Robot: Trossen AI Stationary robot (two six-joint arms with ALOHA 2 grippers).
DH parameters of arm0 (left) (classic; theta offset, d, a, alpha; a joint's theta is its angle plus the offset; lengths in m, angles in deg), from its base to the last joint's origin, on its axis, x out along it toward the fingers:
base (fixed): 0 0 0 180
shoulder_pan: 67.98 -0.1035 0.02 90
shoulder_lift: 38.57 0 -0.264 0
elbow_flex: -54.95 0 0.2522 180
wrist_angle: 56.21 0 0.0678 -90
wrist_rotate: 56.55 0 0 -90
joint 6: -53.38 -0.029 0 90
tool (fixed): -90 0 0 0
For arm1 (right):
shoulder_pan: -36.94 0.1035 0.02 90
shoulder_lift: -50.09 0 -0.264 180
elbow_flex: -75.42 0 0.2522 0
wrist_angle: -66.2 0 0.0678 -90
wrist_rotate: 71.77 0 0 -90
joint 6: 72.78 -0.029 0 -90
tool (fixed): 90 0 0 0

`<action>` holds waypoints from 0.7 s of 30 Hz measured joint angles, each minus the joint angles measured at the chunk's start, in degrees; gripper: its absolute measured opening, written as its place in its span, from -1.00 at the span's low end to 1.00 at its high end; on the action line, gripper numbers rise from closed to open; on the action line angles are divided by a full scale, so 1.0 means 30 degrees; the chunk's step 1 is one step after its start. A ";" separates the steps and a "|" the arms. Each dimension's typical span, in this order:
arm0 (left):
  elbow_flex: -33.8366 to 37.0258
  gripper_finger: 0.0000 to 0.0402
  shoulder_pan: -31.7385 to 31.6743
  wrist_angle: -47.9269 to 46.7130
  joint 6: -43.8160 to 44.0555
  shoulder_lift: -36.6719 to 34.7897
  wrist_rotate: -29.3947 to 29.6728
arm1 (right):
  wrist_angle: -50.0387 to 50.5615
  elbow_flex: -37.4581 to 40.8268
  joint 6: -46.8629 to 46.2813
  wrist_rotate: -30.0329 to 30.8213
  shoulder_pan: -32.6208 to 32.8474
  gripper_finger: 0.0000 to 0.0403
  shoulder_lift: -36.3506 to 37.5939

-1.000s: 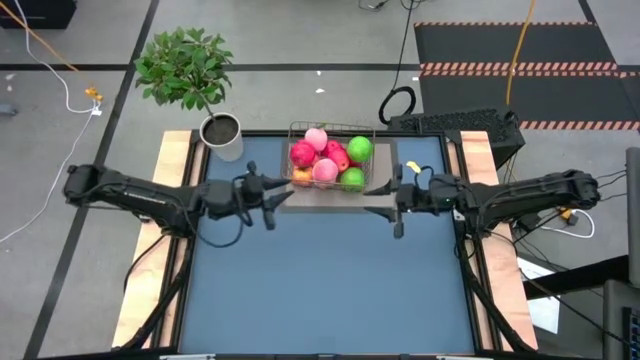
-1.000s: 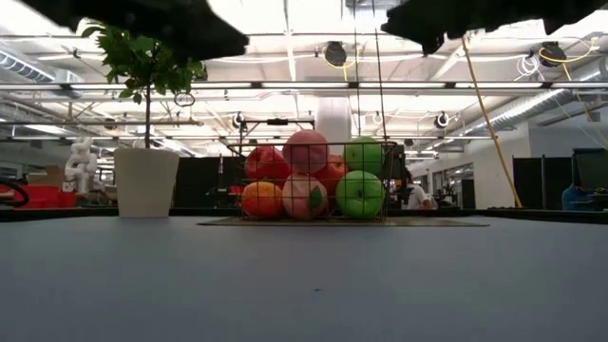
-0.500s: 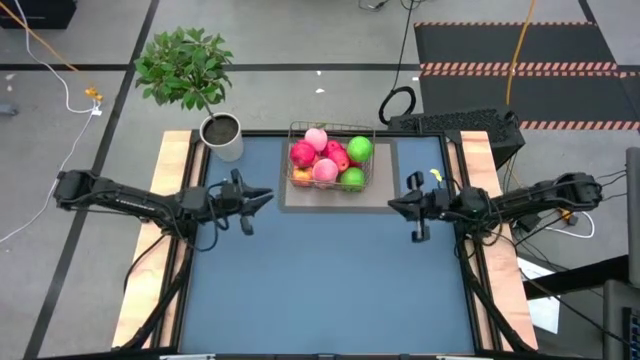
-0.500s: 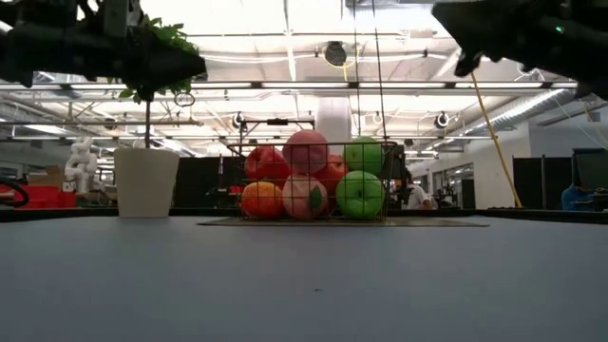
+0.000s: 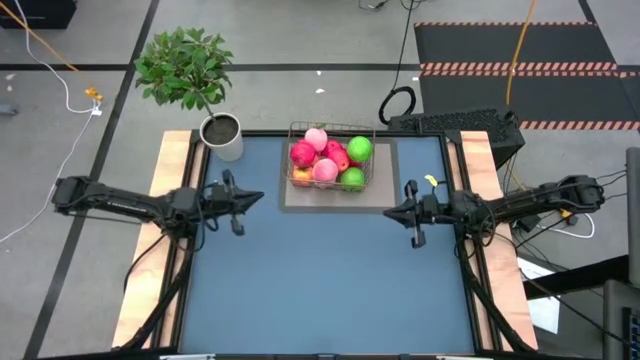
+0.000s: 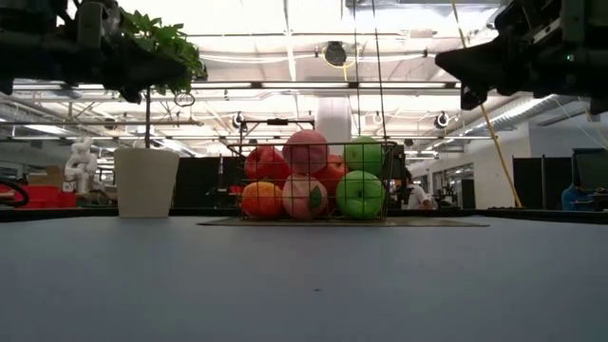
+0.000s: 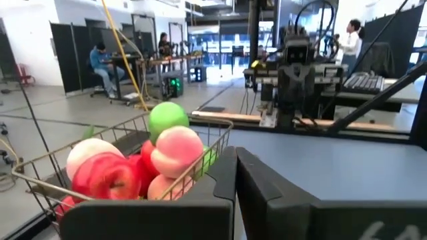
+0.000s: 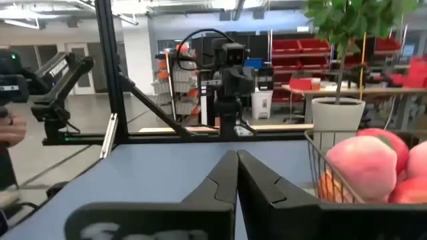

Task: Build produce basket
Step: Return to Home Position

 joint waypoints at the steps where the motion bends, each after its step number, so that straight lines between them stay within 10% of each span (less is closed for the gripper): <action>1: 0.0040 -0.97 0.0000 0.0006 -0.0048 -0.0222 0.0000 | 0.0108 0.0000 -0.0222 0.0000 0.0000 -1.00 0.0005; 21: 0.0165 -0.93 0.0000 -0.4767 0.0169 -0.4190 0.0007 | 1.0464 -0.0021 -0.1022 -0.0026 0.0000 -1.00 0.7436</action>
